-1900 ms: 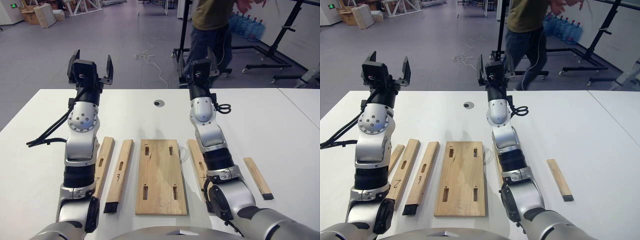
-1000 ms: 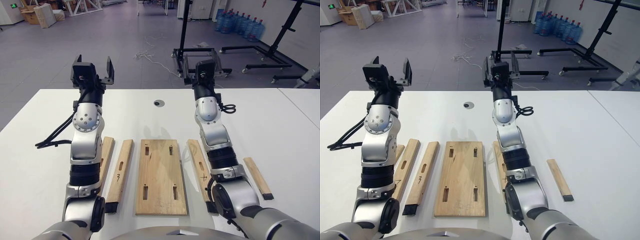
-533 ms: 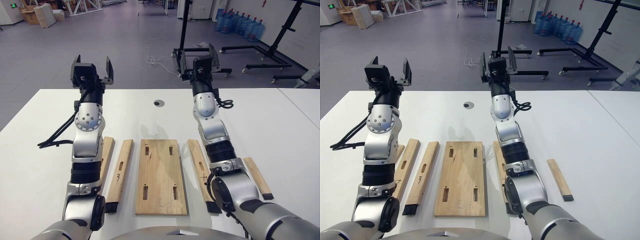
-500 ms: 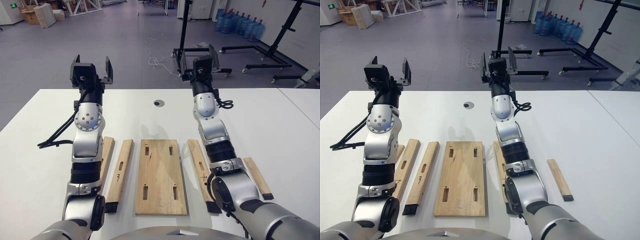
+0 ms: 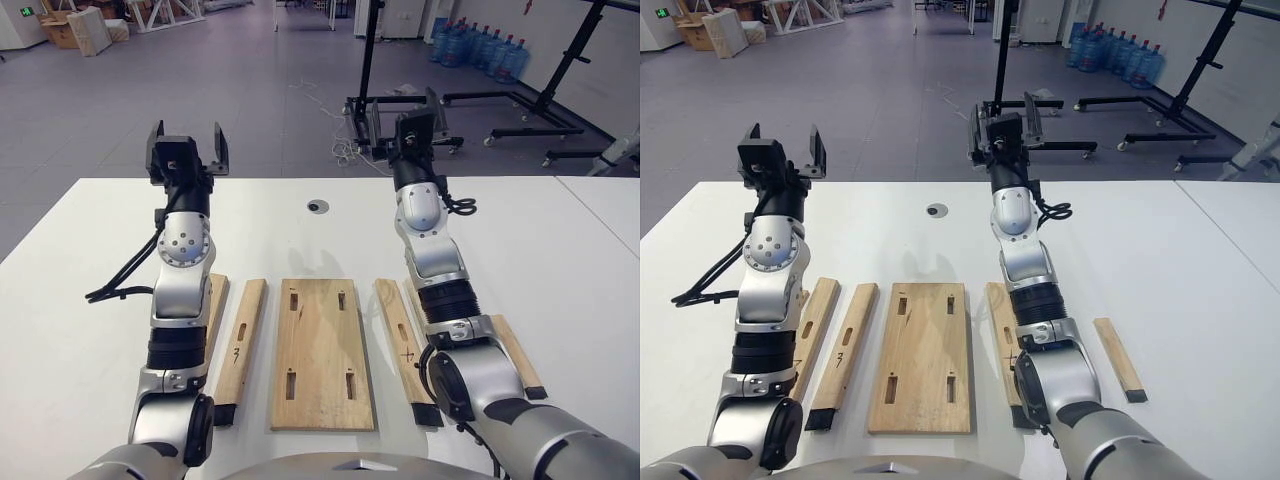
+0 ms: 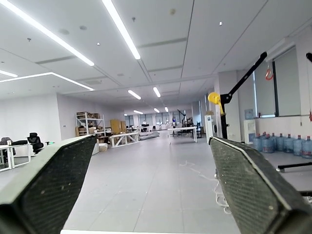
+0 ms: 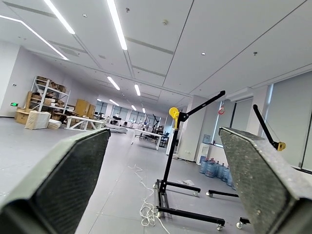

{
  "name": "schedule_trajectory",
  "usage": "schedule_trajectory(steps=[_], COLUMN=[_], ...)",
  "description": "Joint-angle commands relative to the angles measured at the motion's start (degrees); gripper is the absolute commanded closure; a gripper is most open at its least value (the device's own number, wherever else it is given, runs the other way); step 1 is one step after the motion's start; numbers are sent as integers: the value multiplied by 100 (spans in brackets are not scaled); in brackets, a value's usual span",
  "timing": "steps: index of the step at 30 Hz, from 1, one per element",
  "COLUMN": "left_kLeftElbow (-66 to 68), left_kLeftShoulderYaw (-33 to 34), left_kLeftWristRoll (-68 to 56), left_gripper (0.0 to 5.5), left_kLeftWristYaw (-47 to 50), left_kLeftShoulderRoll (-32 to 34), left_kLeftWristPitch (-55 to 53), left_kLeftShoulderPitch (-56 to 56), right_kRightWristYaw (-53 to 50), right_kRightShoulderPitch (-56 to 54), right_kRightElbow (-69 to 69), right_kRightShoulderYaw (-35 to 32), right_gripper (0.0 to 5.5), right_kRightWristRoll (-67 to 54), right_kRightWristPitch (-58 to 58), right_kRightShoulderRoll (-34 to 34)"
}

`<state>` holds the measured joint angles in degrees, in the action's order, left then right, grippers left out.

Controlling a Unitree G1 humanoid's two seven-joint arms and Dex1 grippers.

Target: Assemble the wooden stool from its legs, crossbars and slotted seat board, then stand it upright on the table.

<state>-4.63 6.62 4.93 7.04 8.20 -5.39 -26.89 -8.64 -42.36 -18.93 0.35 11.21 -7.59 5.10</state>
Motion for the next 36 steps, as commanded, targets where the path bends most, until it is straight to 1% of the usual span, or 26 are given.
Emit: schedule_trajectory(steps=[1, 14, 36], left_kLeftElbow=[-167, -181, -181], left_kLeftShoulderYaw=[-1, 10, 1], left_kLeftWristRoll=[50, 191, 245], left_gripper=[123, 123, 123], left_kLeftWristYaw=[-2, -50, -54], left_kLeftShoulderRoll=[25, 160, 173], left_kLeftWristPitch=[-75, -89, -93], left_kLeftShoulderPitch=[26, 49, 92], right_kRightWristYaw=[3, -21, -58], right_kRightShoulderPitch=[34, 12, 3], right_kRightElbow=[155, 64, 14], right_kRightShoulderYaw=[54, 155, 197], right_gripper=[138, 138, 138], right_kRightWristRoll=[3, 11, 66], right_kRightWristPitch=[94, 9, -34], right_kRightShoulderRoll=[-65, -193, -156])
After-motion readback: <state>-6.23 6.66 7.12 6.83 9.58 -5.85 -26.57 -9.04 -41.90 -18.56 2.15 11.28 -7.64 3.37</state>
